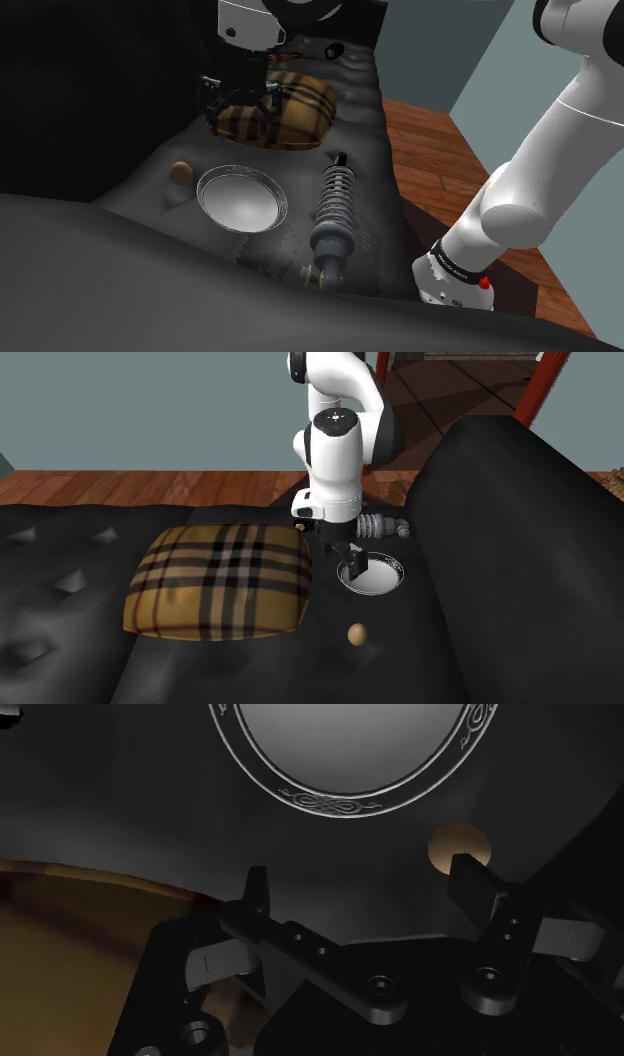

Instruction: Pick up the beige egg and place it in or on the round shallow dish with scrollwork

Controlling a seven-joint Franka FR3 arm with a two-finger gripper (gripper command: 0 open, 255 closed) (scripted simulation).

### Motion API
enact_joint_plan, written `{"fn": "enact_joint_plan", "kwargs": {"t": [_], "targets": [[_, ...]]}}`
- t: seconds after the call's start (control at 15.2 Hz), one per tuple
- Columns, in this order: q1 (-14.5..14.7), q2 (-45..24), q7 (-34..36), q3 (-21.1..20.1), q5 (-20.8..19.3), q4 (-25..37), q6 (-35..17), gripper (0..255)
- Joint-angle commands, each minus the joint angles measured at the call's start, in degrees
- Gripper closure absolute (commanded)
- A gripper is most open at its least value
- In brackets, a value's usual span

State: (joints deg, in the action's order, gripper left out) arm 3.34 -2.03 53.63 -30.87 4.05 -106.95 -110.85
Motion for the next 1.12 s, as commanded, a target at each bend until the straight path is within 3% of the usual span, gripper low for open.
{"fn": "enact_joint_plan", "kwargs": {"t": [0.0, 0.53, 1.06], "targets": [[1.1, -4.9, 3.9, -0.8, -2.7, 3.7, -0.5, 0], [9.5, -25.1, 15.3, 0.6, -12.6, 24.3, 2.0, 0], [9.8, -26.5, 15.8, 1.1, -13.4, 20.6, -3.0, 0]]}}
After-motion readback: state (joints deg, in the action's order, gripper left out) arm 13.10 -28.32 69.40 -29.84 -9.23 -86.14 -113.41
